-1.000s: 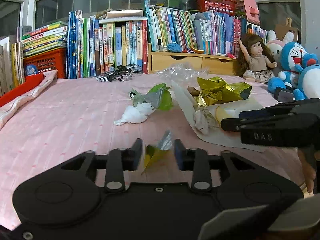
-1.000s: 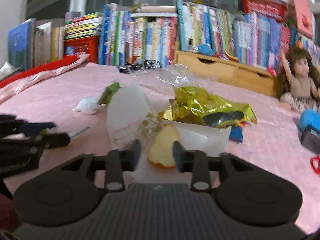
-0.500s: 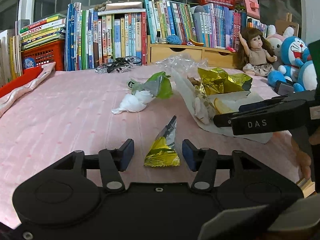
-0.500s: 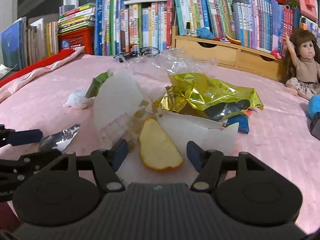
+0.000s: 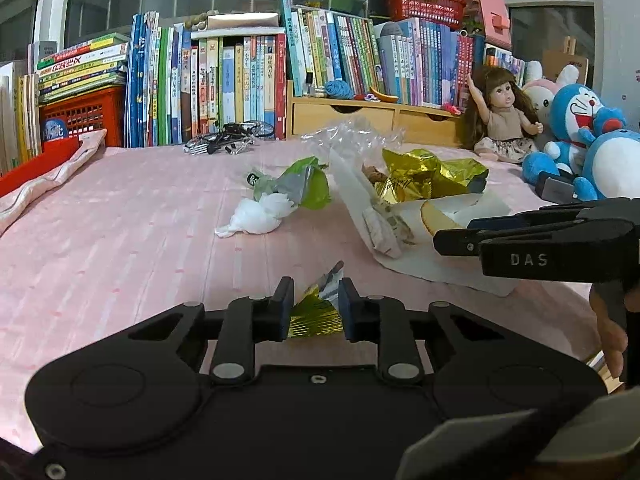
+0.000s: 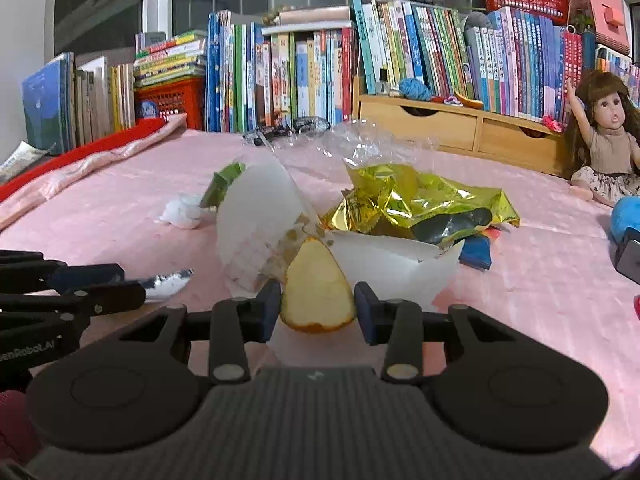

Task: Collect trash
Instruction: 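Lift the wrapper and apple slice off the bed with both tools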

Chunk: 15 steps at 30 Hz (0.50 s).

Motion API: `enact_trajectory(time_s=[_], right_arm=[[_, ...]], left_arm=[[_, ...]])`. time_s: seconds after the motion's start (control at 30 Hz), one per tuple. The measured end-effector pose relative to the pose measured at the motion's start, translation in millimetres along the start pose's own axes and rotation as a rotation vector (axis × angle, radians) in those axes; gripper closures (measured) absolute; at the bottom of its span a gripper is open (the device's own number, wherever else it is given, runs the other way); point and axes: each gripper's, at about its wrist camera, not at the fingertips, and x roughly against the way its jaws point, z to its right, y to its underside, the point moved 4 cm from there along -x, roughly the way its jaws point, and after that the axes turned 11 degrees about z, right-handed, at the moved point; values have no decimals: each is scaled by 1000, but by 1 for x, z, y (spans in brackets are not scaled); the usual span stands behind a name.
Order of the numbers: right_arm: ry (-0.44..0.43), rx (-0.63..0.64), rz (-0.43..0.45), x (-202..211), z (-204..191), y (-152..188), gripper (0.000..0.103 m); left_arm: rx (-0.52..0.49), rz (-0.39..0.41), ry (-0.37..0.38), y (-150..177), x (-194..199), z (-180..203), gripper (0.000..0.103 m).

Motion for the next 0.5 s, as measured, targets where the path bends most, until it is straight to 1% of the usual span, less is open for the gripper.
enact_trajectory(time_s=[0.07, 0.13, 0.17, 0.27, 0.33, 0.37, 0.4, 0.43, 0.47, 0.5], right_arm=[[-5, -10, 11, 7, 0, -1, 58], [-12, -20, 21, 14, 0, -2, 58], [-16, -24, 26, 18, -1, -2, 58], [-29, -25, 34, 29, -3, -1, 58], [-38, -16, 35, 35, -5, 1, 58], [-40, -10, 35, 37, -7, 2, 58], [-40, -2, 34, 39, -8, 3, 57], [-39, 4, 33, 41, -10, 5, 57], [-39, 8, 31, 41, -10, 6, 57], [-39, 8, 27, 42, -11, 7, 57]], left_arm=[[-6, 4, -3, -1, 4, 1, 84], [-6, 5, -2, 0, 7, 1, 91], [-6, 2, 1, 1, 8, 2, 93], [-10, 1, 11, 4, 16, 4, 93], [-31, 9, 23, 6, 21, 7, 91], [-49, 21, 27, 7, 24, 9, 87], [-65, 39, 22, 9, 28, 11, 72], [-83, 49, 4, 10, 30, 12, 61], [-96, 52, -17, 11, 31, 13, 47], [-103, 50, -37, 13, 30, 13, 47]])
